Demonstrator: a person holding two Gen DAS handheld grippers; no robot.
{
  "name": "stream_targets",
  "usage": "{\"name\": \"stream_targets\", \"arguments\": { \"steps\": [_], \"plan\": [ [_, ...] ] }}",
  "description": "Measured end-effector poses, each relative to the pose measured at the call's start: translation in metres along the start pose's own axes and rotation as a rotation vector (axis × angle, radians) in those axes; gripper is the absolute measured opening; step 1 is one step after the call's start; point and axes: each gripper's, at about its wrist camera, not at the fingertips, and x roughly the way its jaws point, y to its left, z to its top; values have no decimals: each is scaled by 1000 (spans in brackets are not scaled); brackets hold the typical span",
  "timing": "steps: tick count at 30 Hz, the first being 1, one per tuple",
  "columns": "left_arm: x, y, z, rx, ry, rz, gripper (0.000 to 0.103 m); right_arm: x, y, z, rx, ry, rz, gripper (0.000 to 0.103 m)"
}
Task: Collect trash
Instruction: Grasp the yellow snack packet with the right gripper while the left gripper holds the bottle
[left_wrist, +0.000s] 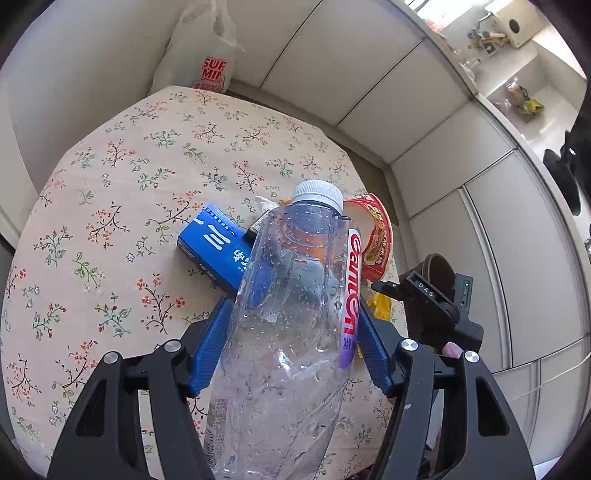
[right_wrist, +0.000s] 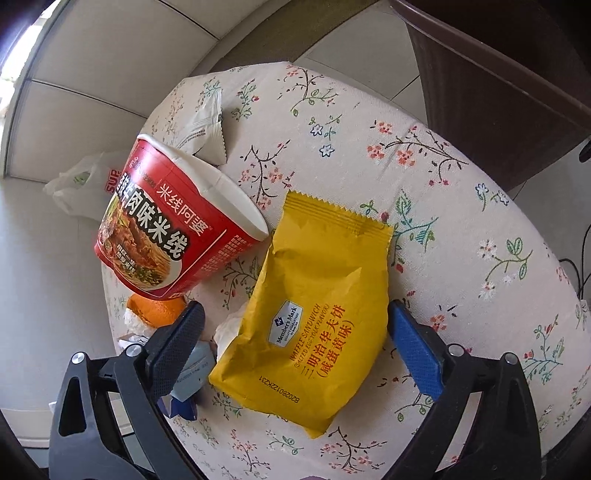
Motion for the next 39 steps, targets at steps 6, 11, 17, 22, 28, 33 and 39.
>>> {"name": "stream_targets", "arguments": {
  "steps": [6,11,17,22,28,33,39],
  "plan": [
    [3,0,0,-13,1,12,64,2,2,2,-56,12,36,35],
    [4,1,1,-29,-13,11,64,-5,9,4,-104,6,87,12],
    [4,0,3,-38,-28,2,64,-21,23,-1,-164,-10,132,2],
    [5,0,4,-49,-39,-4,64,-35,29,-2,-208,-36,161,1],
    [5,-7,9,-58,-66,-31,64,-71,29,6,-244,-122,210,1],
    [12,-17,11,-56,-74,-51,64,-108,17,22,-241,-201,257,0],
    [23,-33,13,-42,-76,-72,64,-157,-6,48,-202,-337,292,0]
  ]
}}
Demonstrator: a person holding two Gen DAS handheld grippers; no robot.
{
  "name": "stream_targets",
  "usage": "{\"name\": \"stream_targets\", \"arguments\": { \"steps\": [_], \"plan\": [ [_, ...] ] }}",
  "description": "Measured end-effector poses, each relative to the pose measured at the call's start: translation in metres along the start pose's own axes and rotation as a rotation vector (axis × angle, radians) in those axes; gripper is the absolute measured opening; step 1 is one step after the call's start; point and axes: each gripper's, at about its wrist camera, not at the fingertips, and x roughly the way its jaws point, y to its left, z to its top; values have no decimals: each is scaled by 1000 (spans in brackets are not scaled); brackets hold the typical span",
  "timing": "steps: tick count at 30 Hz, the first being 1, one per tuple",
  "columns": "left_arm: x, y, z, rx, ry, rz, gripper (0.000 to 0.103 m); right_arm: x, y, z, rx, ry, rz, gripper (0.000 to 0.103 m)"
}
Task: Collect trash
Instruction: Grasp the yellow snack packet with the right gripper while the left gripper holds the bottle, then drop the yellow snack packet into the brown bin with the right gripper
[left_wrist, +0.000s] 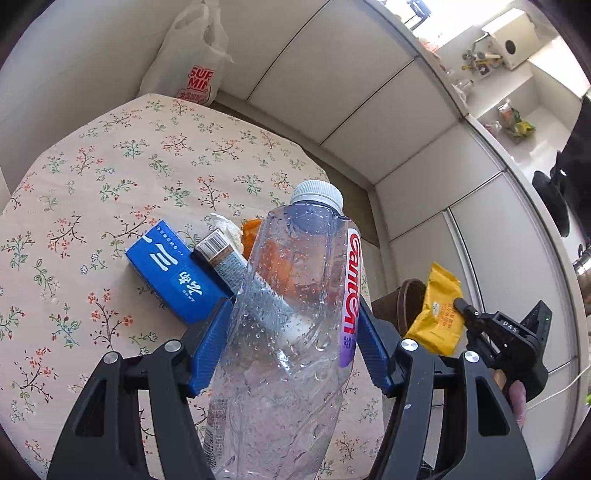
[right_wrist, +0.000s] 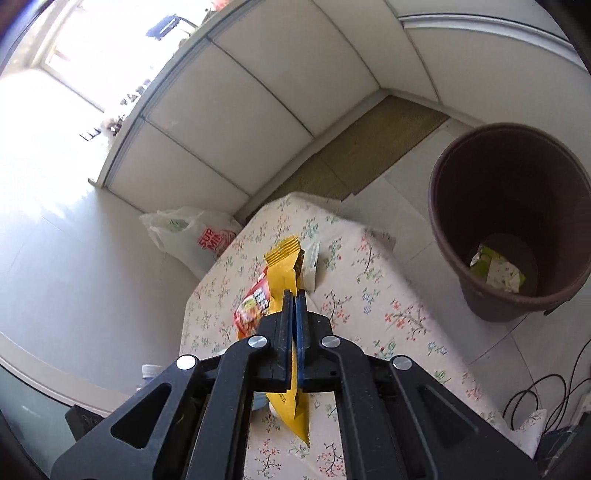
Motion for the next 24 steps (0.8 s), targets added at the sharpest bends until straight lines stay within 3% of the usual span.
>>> {"name": "stream_targets", "arguments": {
  "steps": [8,11,15,16,17,19,24],
  "plan": [
    [17,-21,-4,31,7,-33,64,-56,-45,52,19,-218,-105,1],
    [23,-30,-4,44,9,-61,64,-66,-60,65,-19,-288,-224,1],
    [32,-46,-5,52,14,-128,64,-59,-77,77,-64,-297,-366,7],
    [34,-52,-5,59,15,-147,64,-54,-82,78,-75,-277,-396,24],
    [37,-58,-6,66,16,-164,64,-52,-86,80,-76,-270,-416,54],
    [42,-70,-7,77,22,-203,64,-52,-92,82,-75,-266,-441,89],
    [64,-102,-7,66,72,-334,64,-72,-90,85,-122,-347,-541,96]
  ]
}}
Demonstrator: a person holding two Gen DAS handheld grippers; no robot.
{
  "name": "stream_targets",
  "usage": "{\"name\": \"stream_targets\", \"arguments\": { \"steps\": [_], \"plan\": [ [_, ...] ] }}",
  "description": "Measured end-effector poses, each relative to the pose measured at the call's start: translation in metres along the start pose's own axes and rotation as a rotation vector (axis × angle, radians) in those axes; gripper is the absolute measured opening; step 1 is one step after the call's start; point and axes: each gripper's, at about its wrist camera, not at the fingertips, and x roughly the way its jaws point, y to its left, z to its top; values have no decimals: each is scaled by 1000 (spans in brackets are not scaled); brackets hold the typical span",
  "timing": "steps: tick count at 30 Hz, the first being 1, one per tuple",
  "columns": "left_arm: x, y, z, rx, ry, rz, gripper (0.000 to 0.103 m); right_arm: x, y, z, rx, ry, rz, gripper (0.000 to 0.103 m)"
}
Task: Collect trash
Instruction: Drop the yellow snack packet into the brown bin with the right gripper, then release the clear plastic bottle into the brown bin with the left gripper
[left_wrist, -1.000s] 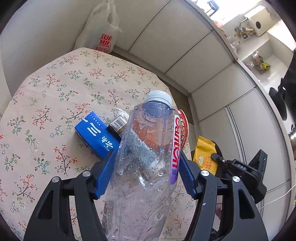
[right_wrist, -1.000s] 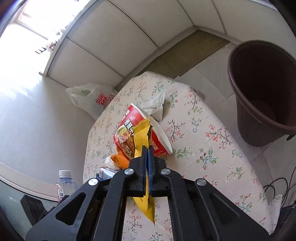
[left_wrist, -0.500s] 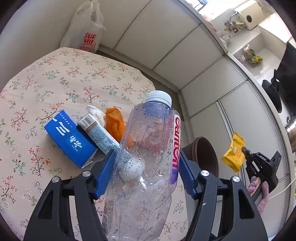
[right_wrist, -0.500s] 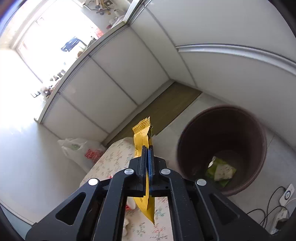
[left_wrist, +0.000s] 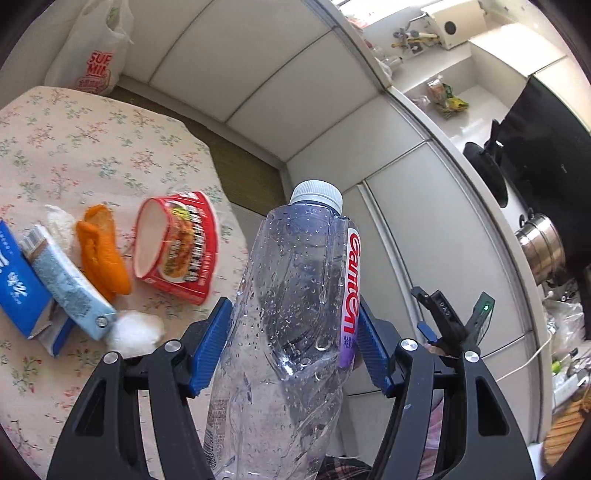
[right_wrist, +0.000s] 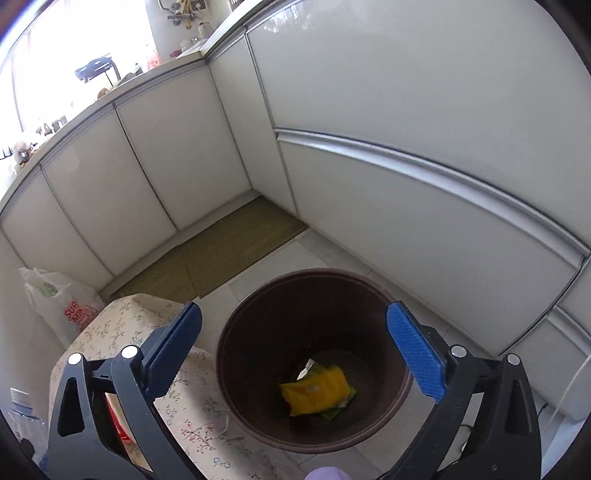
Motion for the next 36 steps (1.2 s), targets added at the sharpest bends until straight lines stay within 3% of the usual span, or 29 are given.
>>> {"name": "stream_targets", "arguments": {
  "steps": [6,11,18,27,31,36],
  "plan": [
    [54,-49,7,6,78,-166,64,-28,-23,12,-7,-106,-111,96],
    [99,-100,1,43,171,-263,64,-38,-54,20,45,-134,-159,96],
    [170,-155,-17,102,273,-229,64,-43,-86,26,109,-135,-204,96],
    [238,-173,-41,127,388,-122,65,-39,-135,29,272,-99,-212,96],
    [246,-171,-49,101,431,-133,75,-39,-147,29,328,-94,-200,96],
    [242,-158,-49,16,463,-205,83,-36,-136,28,304,-79,-184,96]
  ]
}}
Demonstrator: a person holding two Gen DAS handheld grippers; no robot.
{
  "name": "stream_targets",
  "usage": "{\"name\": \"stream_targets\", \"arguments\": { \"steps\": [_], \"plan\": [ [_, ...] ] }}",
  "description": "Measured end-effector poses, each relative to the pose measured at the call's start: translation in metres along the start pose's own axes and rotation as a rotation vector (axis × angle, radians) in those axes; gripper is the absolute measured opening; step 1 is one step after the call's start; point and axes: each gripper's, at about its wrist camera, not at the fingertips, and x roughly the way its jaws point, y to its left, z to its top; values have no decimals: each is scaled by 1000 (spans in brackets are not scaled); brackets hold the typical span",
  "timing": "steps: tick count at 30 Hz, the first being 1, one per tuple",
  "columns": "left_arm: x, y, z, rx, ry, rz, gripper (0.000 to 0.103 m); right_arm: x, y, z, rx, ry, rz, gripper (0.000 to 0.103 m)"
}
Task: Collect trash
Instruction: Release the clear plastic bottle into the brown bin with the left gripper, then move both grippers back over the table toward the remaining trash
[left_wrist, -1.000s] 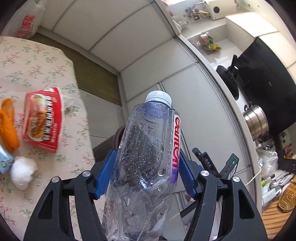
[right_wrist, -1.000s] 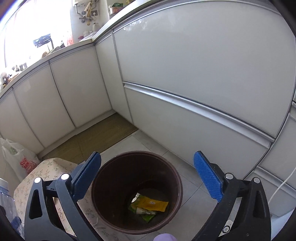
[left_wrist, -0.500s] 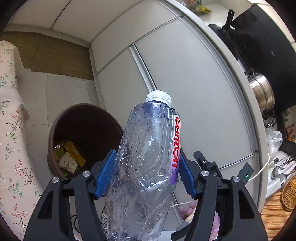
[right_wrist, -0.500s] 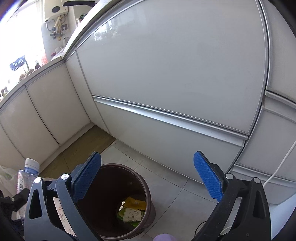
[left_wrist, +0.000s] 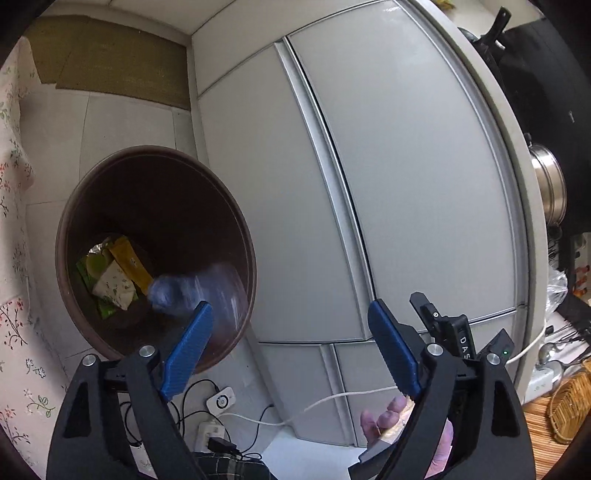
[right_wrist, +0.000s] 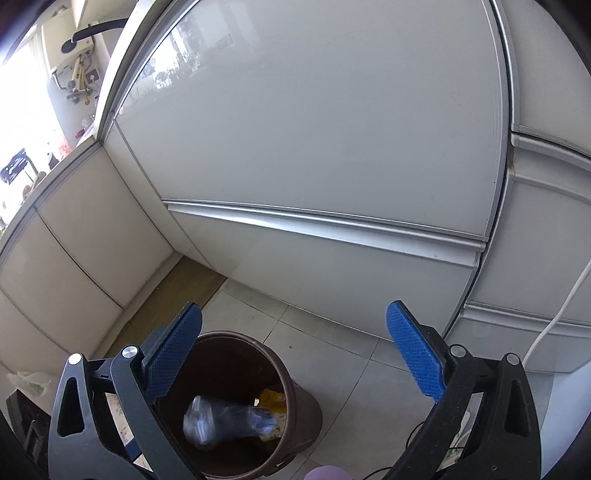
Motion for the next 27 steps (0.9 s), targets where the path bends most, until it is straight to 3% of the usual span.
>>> {"name": "stream_targets", "arguments": {
  "steps": [6,15,23,27],
  "plan": [
    [-34,17,-14,-2,-33,60,83,-4,19,-6,-38,9,35,96],
    [-137,76,-51,-56,-177,224,83,-15,84,-39,-203,45,113,96],
    [-233,128,-84,-157,-301,266,83,-32,156,-91,-403,94,213,96],
    [-284,156,-102,-228,-395,360,86,-43,194,-126,-516,132,274,96]
  ]
}}
